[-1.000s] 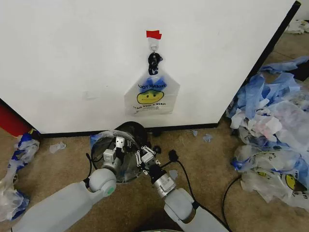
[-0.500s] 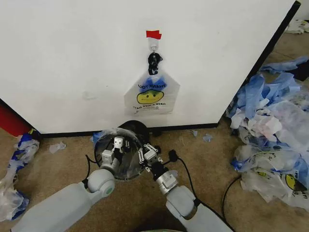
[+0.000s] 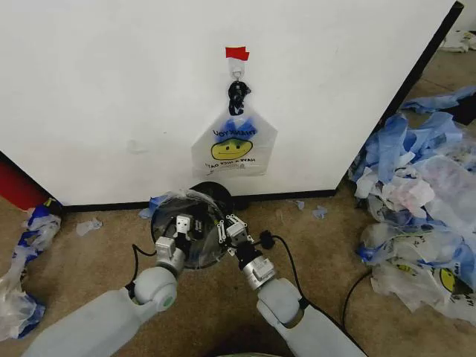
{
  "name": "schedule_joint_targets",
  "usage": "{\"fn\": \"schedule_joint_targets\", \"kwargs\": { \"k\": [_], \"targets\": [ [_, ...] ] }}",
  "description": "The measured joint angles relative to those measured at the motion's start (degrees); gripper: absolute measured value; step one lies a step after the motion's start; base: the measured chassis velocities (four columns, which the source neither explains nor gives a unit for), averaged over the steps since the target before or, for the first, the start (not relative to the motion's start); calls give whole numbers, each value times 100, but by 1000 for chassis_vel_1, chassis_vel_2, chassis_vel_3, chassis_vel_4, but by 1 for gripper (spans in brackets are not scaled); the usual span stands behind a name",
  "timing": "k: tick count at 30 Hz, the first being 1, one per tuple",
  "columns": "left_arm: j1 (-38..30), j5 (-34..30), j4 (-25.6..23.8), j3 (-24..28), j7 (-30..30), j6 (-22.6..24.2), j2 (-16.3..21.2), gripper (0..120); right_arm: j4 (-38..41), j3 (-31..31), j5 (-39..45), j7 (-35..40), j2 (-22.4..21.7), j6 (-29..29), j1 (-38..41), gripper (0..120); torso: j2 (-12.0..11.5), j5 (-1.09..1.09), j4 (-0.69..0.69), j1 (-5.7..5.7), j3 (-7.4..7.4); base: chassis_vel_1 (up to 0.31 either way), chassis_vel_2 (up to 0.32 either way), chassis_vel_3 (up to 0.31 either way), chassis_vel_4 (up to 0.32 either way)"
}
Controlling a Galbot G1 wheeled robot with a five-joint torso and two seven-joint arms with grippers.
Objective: Pick up the garbage bag from the wall and place it over the trash bin.
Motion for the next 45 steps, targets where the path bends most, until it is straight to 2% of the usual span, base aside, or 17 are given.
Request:
{"fn": "schedule_joint_targets", "kwargs": {
  "k": [8,29,41,45],
  "targets": [
    [-296,-134,264,352,214,-163,-179,0,103,-31,-28,2,30,-19,-51,0,0,0,0,0,0,0,0,0,0],
    [-670,-251,924,584,566,-441,-461,0,390,-74,-180,-32,21,61,-146,0,0,-1,0,0,0,0,0,0,0],
    [-629,-307,678,473,597,-446,-142,0,134,8,-240,-58,-41,205,-94,0,0,0,1,0,0,0,0,0,0],
    [-686,-380,553,578,836,-564,-100,0,98,-10,-328,-83,4,231,-79,0,0,-1,1,0,0,0,0,0,0]
  ]
}}
